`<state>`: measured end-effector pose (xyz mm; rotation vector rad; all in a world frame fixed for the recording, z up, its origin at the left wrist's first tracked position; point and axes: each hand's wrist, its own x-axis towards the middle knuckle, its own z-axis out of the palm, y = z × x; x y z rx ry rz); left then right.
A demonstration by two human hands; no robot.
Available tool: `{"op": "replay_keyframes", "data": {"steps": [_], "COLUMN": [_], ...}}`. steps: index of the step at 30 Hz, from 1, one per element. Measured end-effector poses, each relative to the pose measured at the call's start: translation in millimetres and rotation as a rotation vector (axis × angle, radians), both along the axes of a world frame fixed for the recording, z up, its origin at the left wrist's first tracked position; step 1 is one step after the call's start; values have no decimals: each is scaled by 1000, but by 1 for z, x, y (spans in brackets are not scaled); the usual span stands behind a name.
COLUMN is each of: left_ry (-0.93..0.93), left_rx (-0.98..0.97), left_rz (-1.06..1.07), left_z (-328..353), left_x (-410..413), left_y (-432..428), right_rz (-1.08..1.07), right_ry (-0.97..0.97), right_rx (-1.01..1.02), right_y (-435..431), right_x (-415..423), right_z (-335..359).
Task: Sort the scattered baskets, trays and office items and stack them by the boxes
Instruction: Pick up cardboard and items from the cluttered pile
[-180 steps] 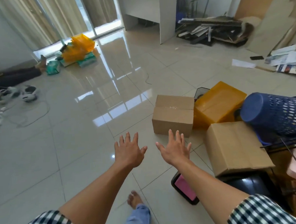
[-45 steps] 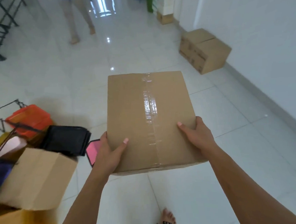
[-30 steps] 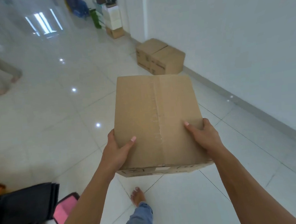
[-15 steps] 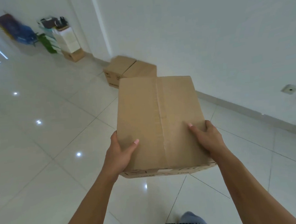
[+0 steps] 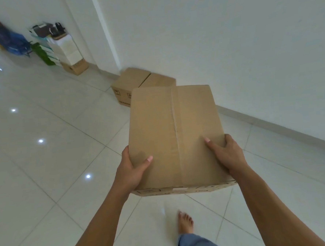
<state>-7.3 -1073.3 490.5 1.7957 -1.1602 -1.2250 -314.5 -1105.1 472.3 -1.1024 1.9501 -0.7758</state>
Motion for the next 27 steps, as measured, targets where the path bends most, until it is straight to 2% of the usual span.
{"op": "replay_keyframes", "data": {"steps": [12, 19, 27], "left_ry": [-9, 51, 2], "left_rx": [-23, -24, -28], "left_rz": [45, -94, -302], "left_z": [1, -9, -13], "left_x": [50, 70, 61], "left_y": [-186, -317, -445], "right_rz": [30, -117, -358], "right_ry": [-1, 29, 21], "right_rx": [0, 16, 31], "right_y": [-193, -282, -341], "right_x": [51, 71, 72], "right_z": [7, 0, -7]}}
